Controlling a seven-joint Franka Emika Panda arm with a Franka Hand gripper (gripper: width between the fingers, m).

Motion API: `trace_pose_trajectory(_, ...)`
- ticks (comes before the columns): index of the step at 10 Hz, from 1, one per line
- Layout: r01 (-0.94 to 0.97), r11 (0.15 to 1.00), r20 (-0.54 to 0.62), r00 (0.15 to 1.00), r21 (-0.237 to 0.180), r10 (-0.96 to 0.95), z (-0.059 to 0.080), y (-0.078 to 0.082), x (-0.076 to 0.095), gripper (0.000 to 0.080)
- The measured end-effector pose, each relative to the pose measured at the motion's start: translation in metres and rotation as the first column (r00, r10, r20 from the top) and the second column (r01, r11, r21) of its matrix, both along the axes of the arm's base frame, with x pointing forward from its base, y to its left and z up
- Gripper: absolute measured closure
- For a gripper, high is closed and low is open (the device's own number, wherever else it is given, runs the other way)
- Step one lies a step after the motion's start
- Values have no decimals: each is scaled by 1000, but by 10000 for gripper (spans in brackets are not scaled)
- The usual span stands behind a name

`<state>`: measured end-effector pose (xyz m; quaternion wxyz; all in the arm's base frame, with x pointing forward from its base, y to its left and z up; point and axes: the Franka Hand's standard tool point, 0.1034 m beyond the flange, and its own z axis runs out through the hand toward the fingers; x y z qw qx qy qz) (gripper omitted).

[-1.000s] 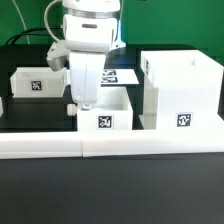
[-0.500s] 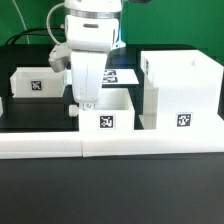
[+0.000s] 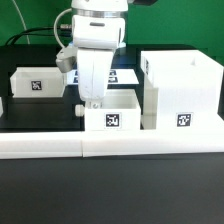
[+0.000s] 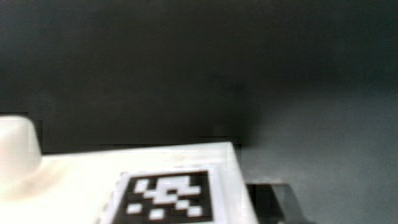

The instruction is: Assemble drawer

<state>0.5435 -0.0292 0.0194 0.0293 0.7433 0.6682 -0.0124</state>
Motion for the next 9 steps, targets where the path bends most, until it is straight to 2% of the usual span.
trace_pose_trajectory(3,4,1000,-2,1000,0,-4,-1,-1,-1,725)
trace_pose_trajectory(5,-4,1000,-5,1000,6,4,-6,14,-1,725)
trace_pose_trajectory(7,-8,1000,-15,1000,4,8,-6,19,-1,725)
trace_pose_trajectory(9,-1,1000,-37,999,1,1,-6,15,-3,725)
